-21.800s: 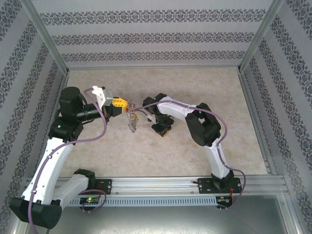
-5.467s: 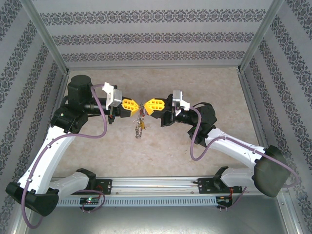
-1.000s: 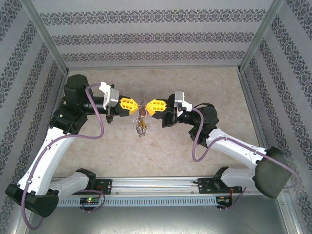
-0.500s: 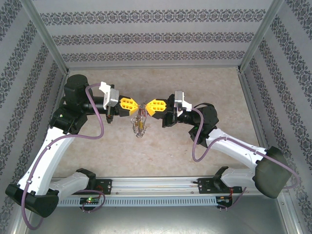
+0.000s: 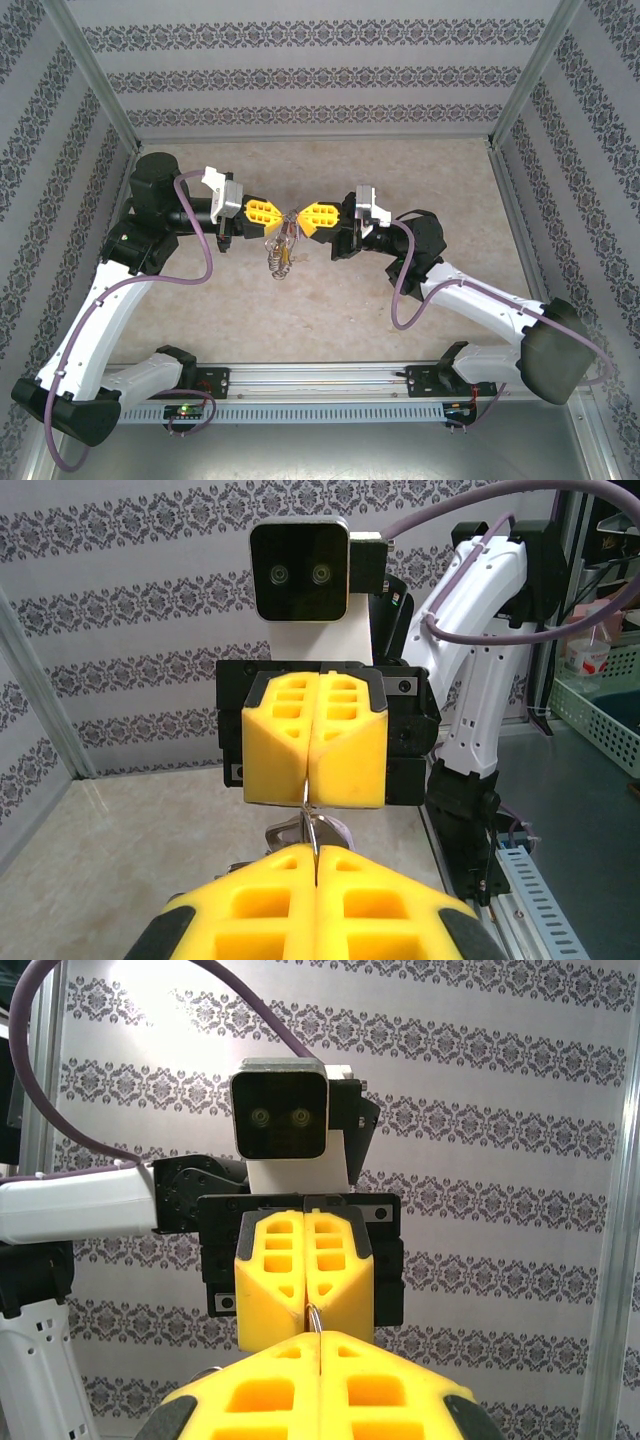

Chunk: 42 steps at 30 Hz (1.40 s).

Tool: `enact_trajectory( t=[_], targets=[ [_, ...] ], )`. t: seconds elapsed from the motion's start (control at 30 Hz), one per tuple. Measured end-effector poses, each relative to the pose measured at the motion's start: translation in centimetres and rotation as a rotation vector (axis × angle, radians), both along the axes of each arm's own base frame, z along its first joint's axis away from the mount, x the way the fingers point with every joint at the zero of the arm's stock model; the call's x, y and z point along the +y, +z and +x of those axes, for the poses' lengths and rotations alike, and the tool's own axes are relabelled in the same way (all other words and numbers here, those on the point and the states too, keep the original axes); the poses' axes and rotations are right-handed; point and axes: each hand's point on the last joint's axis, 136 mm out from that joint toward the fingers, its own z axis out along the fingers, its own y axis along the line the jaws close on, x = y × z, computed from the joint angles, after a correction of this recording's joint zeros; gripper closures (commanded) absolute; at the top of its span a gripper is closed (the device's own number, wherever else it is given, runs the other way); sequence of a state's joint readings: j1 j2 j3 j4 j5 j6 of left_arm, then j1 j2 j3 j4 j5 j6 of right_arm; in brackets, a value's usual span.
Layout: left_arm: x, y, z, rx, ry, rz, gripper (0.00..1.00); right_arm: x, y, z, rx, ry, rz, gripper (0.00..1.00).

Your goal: Put the keys on the keyring

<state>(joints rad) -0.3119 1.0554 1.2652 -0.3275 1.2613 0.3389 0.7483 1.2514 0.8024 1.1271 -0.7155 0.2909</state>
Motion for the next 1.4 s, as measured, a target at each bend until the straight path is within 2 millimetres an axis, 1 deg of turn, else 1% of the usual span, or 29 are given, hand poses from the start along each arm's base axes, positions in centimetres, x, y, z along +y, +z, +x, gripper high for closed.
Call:
enact_trajectory(
  t=[0.33, 0.57, 1.0, 1.2, 1.4],
  targets=[
    [0.1, 0.2, -0.2, -0.006, -0.003, -0.003, 1.00, 0.2, 0.7, 0.0, -0.019, 0.006, 0.009, 1.00],
    [0.1, 0.1, -0.2, -0.001, -0.003, -0.003, 1.00, 0.3, 1.1, -0.4, -0.035, 0.021, 0.015, 1.00],
    [0.0, -0.1, -0.2, 0.006, -0.002, -0.002, 1.00, 0.4, 0.9, -0.6, -0.039, 0.033, 0.008, 1.00],
    [0.0, 0.0, -0.2, 0.005, -0.002, -0.004, 1.00, 1.0, 0.2, -0.4, -0.028, 0.036, -0.015, 1.00],
    [0.1, 0.0, -0.1, 0.009, 0.001, -0.006, 1.00, 1.0, 0.2, -0.4, -0.038, 0.031, -0.015, 1.00]
  ],
)
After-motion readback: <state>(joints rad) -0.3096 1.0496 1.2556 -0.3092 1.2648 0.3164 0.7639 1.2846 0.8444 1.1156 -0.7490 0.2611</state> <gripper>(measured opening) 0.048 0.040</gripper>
